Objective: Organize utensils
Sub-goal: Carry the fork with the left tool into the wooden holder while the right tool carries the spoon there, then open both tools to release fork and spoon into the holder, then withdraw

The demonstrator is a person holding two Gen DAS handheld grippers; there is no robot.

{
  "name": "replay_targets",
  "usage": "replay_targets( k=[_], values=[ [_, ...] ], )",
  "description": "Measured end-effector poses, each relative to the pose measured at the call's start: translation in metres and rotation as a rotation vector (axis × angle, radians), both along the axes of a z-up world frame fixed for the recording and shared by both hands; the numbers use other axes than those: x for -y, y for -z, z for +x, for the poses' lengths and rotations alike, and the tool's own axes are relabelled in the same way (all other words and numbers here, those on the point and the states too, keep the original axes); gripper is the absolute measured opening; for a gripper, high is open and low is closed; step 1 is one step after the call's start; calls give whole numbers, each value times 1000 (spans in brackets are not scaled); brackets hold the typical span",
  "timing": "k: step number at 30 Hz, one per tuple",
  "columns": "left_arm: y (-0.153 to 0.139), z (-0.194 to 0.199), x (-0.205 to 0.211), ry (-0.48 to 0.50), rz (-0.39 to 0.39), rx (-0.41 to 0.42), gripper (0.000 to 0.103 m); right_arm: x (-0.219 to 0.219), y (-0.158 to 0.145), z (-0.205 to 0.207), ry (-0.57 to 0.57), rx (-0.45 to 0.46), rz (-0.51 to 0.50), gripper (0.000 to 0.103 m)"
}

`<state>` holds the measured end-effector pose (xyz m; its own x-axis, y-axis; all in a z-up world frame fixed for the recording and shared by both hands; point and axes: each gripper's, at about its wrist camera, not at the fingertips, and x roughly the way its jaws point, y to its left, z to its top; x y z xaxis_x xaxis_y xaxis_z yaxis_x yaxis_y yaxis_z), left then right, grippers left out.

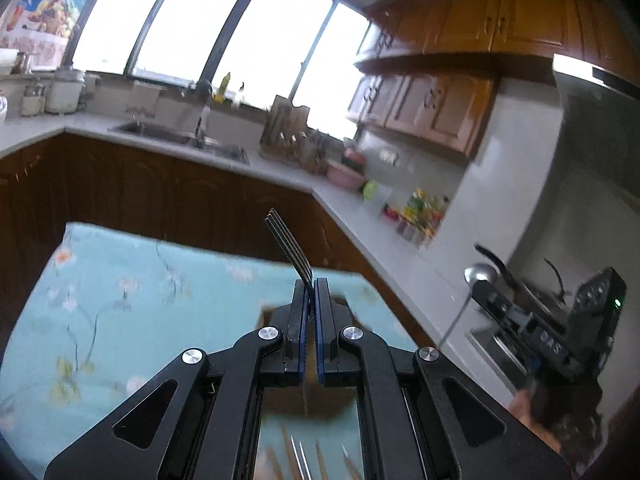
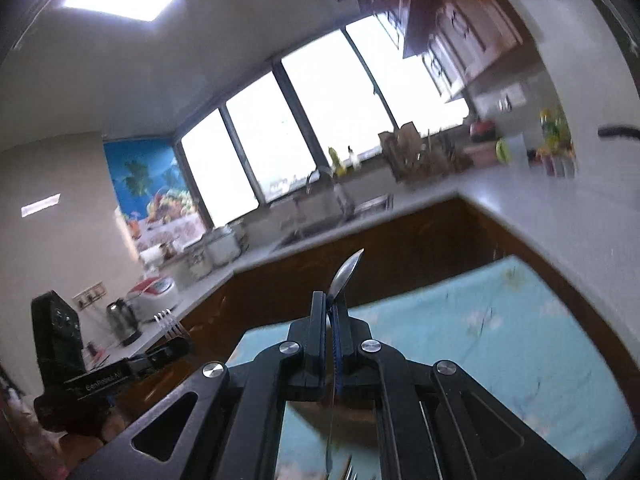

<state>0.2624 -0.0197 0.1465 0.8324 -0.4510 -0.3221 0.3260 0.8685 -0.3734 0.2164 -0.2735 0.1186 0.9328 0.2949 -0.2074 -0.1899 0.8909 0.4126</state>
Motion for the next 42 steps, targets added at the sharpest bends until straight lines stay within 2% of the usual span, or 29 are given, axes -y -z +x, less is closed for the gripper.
replay_targets(
  k=[4,9,14,20,24,34,35,37,39,40,42],
  values=[
    [4,33,5,-49,-6,33,2,-7,-3,24,59,49,-54,3],
    [36,67,12,-76,-9,2,2,-14,21,49,81,36,-84,3],
    [67,75,25,-42,34,-40,2,-21,57,61,32,-34,-107,3],
    [96,77,34,4,63,-106,2,-13,82,66,-7,-121,-97,3],
    [104,76,37,23,77,-127,3,-8,87,68,-10,-151,-85,3],
    [99,79,39,18,83,-156,3,1,86,72,-30,-179,-50,5],
    [98,80,39,17,81,-164,4,1,85,73,-33,-182,-43,8],
    [95,81,39,20,73,-171,8,4,85,74,-36,-187,-27,8],
    [91,78,38,7,78,-164,21,6,83,72,-32,-189,-16,8],
    [89,76,37,4,77,-160,23,8,81,71,-31,-186,-10,9],
    [86,71,35,-1,74,-153,33,11,78,67,-20,-178,-5,19]
  ],
)
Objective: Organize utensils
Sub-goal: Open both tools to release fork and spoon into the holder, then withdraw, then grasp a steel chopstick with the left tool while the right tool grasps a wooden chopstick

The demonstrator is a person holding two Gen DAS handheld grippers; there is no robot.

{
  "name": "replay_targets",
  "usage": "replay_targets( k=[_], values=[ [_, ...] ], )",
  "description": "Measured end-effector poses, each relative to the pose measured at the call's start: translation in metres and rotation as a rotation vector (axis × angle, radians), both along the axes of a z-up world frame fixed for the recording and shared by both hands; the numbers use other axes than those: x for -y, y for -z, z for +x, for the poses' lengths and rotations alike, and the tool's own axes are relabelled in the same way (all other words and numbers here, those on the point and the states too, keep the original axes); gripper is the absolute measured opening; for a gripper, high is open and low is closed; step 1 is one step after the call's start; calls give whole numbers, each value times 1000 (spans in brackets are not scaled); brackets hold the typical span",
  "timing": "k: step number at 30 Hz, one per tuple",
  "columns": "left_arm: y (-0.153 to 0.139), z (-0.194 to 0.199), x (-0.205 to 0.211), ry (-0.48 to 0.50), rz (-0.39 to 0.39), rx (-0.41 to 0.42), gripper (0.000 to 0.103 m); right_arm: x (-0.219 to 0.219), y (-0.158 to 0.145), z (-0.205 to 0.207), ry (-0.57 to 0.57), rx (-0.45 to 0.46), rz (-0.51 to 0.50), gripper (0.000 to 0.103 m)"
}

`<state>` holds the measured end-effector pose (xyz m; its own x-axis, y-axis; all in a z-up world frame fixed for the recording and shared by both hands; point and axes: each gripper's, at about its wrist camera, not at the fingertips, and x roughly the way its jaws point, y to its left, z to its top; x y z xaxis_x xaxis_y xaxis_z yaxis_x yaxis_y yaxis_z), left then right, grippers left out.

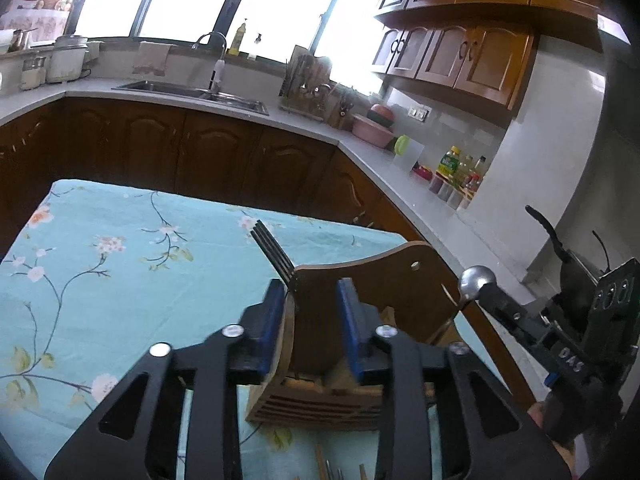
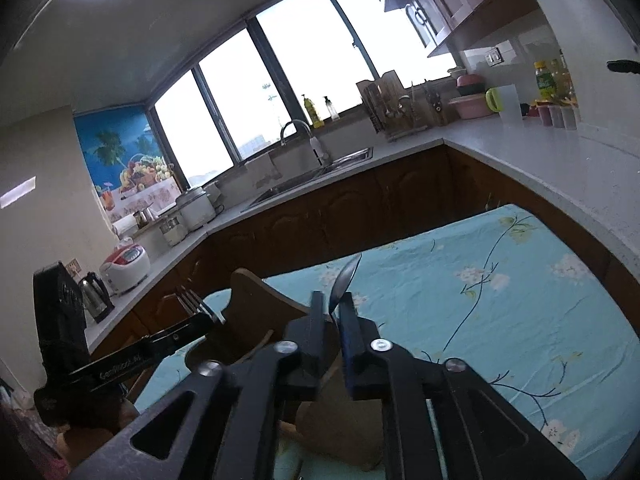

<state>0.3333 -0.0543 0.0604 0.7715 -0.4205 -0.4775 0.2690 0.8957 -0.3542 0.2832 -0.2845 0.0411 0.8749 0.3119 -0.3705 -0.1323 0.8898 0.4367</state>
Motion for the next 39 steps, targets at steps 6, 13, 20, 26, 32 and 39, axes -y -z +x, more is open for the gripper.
replay_targets(
  k=[6,13,20,26,32,39],
  values=[
    [-8,-21,-16,-35,-9,15,53,10,-14,-20,31,34,34,66],
    [-5,-66,-49,-114,-19,5,86,19,-16,-59,25,41,83,98],
    [7,-126,-68,-150,21,-4,90,21,-11,-106,27,22,55,99],
    [25,-170,-73,-164,34,-42,92,16,2,-145,42,-9,-13,100],
    [41,-203,-76,-172,68,-73,92,6,18,-168,28,-63,-62,100],
    [57,-217,-76,-169,97,-116,92,-5,26,-184,6,-83,-106,100]
  ],
)
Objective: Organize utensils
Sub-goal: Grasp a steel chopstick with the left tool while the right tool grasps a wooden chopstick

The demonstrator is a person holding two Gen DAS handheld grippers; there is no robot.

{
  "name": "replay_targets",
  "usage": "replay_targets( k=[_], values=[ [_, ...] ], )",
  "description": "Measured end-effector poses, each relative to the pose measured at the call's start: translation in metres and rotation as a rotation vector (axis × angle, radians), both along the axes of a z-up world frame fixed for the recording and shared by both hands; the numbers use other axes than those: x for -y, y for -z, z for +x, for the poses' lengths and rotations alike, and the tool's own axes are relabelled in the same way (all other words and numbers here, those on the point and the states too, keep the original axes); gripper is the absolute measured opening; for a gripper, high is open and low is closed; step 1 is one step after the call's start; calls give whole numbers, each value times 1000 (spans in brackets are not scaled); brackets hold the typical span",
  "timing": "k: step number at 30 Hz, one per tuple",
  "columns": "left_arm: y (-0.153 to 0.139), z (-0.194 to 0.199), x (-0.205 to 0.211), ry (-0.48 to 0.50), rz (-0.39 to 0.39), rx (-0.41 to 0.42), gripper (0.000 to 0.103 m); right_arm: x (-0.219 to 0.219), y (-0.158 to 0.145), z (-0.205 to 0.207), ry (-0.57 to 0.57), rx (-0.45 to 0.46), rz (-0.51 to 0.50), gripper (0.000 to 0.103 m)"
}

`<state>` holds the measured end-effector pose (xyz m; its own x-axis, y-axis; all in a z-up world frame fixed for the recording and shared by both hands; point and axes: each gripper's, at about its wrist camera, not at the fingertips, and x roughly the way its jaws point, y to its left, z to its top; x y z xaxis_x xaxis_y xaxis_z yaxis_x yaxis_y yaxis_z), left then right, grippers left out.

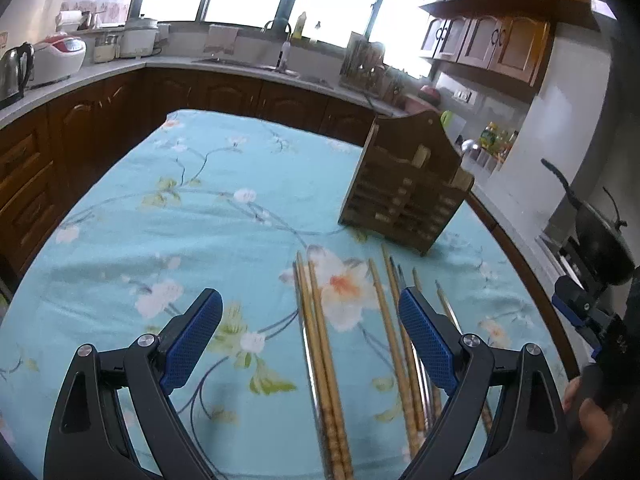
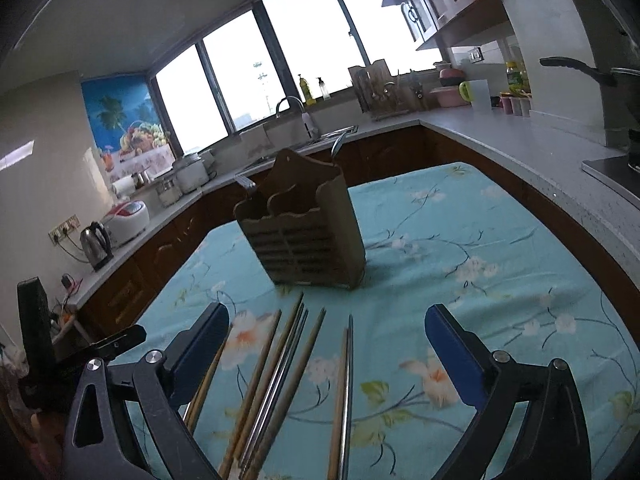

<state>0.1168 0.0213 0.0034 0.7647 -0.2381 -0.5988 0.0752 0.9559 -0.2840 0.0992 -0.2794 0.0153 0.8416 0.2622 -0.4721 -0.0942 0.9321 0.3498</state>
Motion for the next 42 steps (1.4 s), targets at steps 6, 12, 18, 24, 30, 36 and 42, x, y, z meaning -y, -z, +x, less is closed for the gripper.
replay_targets(
  k=[6,12,18,24,30,36,42],
  values=[
    [11,1,-5,-22,34,-48,92,-5,7,-2,-11,-23,2,100],
    [18,14,-6,-24,72,-101,91,-13,11,3,-31,-46,5,99],
    [25,29,-1,-10,101,-147,82,-22,15,11,-51,-71,3,99],
    [28,45,3,7,108,-173,67,-30,20,28,-63,-116,2,79],
    [32,65,11,41,123,-199,54,-40,37,53,-86,-216,-3,52],
    [50,83,20,68,159,-247,38,-48,55,68,-104,-287,-4,42],
    [61,92,20,77,157,-263,31,-50,63,79,-100,-318,-15,35]
  ],
)
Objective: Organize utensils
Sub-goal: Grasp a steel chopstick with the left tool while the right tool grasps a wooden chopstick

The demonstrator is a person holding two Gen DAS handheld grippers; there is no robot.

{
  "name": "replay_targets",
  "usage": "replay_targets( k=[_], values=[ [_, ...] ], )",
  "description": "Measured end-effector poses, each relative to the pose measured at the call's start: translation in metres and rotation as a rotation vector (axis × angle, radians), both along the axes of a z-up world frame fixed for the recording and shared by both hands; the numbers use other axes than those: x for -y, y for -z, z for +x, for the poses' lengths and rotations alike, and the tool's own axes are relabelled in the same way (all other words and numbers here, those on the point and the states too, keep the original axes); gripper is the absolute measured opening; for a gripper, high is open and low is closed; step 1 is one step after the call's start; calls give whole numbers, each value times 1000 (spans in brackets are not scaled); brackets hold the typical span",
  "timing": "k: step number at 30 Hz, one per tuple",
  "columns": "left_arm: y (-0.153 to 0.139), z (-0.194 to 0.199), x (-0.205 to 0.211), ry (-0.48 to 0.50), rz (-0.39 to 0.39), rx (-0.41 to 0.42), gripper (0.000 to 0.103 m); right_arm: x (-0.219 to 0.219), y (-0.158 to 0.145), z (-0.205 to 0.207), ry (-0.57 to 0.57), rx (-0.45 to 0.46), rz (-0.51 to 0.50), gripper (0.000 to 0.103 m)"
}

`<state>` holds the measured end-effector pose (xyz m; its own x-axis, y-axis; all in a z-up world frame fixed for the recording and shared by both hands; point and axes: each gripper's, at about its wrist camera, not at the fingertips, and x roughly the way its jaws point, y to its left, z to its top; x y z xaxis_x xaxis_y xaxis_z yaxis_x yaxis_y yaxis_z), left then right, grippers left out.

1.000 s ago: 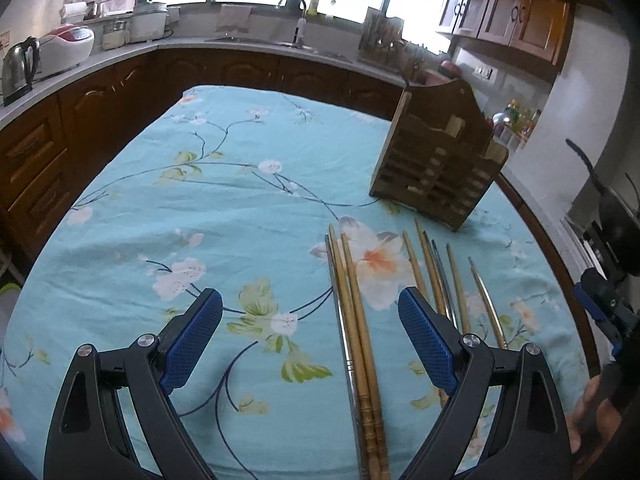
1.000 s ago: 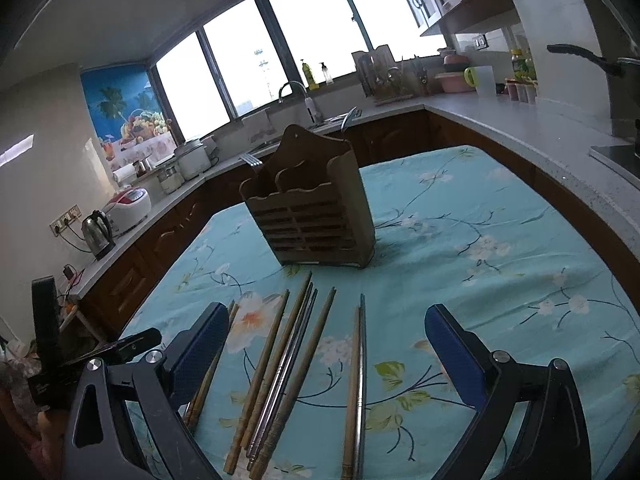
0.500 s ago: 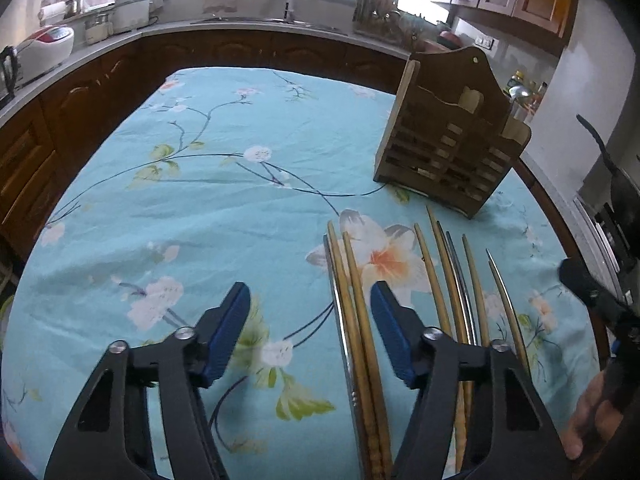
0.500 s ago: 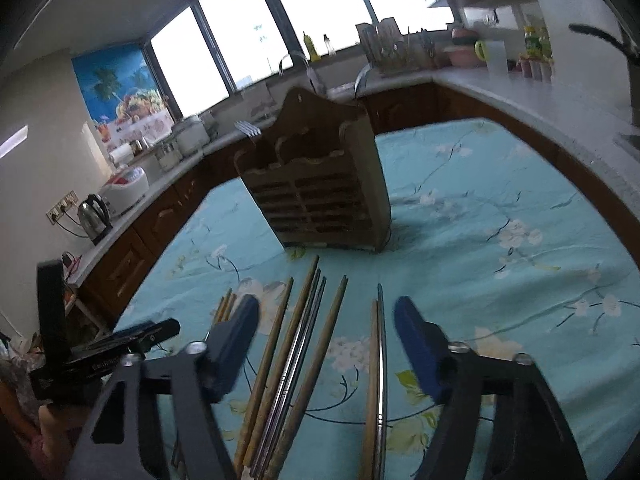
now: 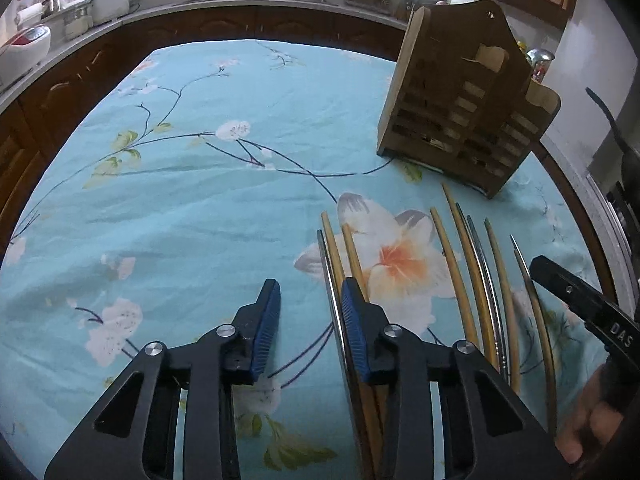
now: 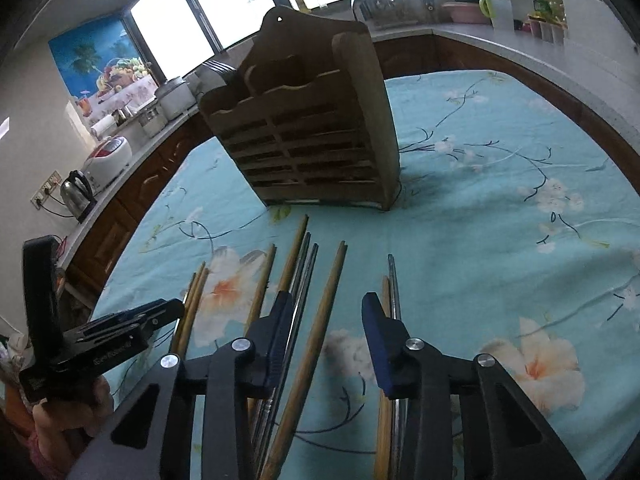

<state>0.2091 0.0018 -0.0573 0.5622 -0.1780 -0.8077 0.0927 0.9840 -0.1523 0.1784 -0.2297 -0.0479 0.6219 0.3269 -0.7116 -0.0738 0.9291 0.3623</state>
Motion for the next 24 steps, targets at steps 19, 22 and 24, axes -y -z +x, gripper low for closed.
replay_targets(
  k=[19,22,24],
  values=[
    [1,17,2,64,36,2,18,-25,16,43,-28,-93,-163,17],
    [2,19,9,82,62,6,11,-35,16,52,-40,-88,-210,17],
    [1,19,15,98,93,16,7,-40,16,56,-47,-83,-242,18]
  ],
)
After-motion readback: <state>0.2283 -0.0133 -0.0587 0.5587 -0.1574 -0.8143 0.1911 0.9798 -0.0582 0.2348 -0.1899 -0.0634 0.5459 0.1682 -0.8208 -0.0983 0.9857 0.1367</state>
